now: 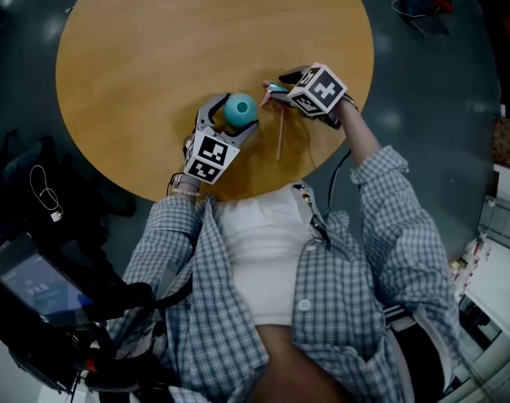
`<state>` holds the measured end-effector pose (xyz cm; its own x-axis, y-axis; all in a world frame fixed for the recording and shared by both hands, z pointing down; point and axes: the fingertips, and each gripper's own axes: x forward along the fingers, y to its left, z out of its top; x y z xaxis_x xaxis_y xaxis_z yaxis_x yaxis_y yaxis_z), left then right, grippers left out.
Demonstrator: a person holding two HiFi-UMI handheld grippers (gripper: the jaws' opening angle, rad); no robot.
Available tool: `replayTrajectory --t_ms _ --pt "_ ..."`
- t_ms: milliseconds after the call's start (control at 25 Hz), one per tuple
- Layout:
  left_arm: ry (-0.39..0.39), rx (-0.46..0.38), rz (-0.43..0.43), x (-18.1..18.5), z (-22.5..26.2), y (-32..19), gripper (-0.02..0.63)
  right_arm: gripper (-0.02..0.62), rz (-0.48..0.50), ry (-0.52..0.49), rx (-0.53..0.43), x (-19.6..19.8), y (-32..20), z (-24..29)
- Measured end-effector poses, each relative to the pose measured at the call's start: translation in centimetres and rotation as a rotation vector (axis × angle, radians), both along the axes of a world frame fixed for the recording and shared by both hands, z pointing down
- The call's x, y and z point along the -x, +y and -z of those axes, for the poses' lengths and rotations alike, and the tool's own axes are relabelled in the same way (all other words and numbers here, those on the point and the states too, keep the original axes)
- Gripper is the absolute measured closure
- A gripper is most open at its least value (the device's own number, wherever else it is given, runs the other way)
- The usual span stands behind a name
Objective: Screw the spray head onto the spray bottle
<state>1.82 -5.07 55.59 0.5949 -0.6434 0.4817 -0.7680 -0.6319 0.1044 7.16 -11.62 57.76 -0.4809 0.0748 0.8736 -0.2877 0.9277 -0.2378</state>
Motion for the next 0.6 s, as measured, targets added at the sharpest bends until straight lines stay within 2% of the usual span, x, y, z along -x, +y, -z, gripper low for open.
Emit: replayTrajectory --t_ms 120,360,400,600 --pt "0.003 0.001 -0.003 -0.16 0.08 0.18 0.216 0.411 0.022 0.027 0.021 -0.02 0.47 -0.85" --pt "0.008 -0.002 0.0 -0.38 0.39 0.11 0.216 0.42 0.051 0.02 0.062 -0.05 0.92 -0.88" --pt "0.008 -0.002 0.0 -0.42 0.42 0.06 0.216 0.446 0.053 0.016 0.063 -0.07 0.93 -0.81" --pt "0.003 -0.005 -0.007 -0.53 0.38 0.18 0.216 0.454 0.027 -0.013 0.038 -0.2 1.07 -0.52"
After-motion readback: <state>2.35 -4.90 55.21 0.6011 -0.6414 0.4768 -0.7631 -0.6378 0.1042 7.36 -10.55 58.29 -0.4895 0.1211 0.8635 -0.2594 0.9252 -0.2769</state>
